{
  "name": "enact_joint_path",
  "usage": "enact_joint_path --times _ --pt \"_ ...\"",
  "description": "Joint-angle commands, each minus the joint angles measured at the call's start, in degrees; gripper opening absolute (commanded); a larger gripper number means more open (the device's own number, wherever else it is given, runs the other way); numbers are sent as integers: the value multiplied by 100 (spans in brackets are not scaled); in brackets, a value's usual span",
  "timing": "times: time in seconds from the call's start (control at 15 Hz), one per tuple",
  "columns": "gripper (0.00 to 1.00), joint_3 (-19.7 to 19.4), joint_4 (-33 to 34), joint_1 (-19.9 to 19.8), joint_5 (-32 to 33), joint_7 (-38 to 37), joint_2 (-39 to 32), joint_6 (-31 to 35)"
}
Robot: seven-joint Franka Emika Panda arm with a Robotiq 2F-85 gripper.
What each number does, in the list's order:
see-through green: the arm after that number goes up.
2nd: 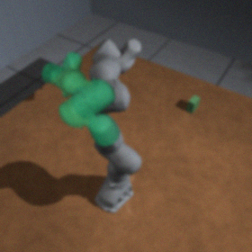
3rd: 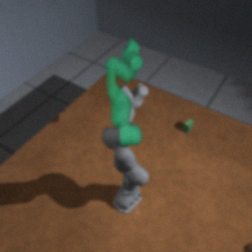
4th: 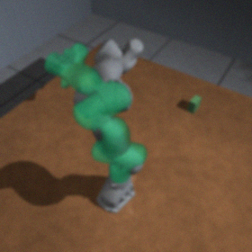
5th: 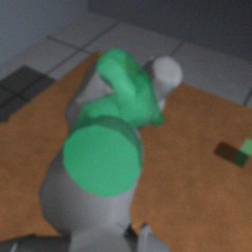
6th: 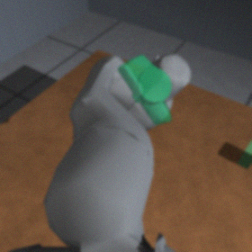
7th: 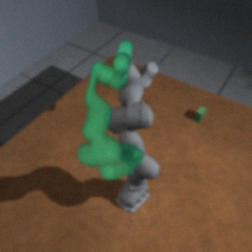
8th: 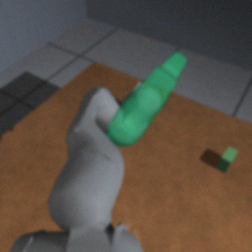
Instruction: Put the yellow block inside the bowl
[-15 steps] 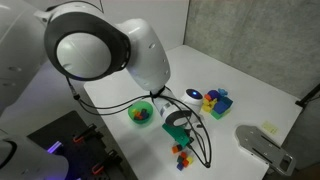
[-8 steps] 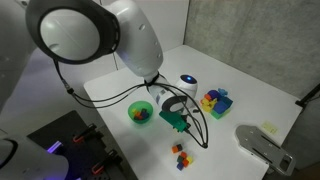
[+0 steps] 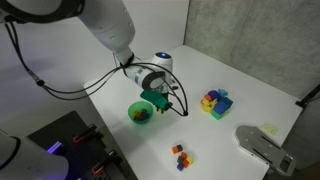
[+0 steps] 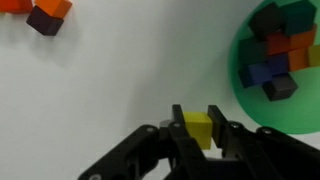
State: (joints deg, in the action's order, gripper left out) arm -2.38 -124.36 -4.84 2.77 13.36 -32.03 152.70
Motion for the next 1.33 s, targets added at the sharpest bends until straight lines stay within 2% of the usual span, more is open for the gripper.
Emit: enact_joint_path --times 0.0,0.07,0.13,0.27,0.33,0.53,0.6,0.87,1.27 --pt "10 129 -787 307 159 -256 934 -244" --pt "10 192 -906 366 126 -252 1112 -369" --pt "48 291 -1007 376 52 -186 1291 -591" --pt "61 473 -1132 352 -129 -44 1649 -1125" --pt "70 557 -1103 315 -265 35 1832 -1599" --pt "94 516 -935 397 -422 -240 2257 -2712" --pt "99 478 -886 407 -469 -373 2417 -3029" --pt "100 334 -883 391 -504 -867 3101 -3751" --pt "100 100 -1200 283 -430 -1405 4273 -4068"
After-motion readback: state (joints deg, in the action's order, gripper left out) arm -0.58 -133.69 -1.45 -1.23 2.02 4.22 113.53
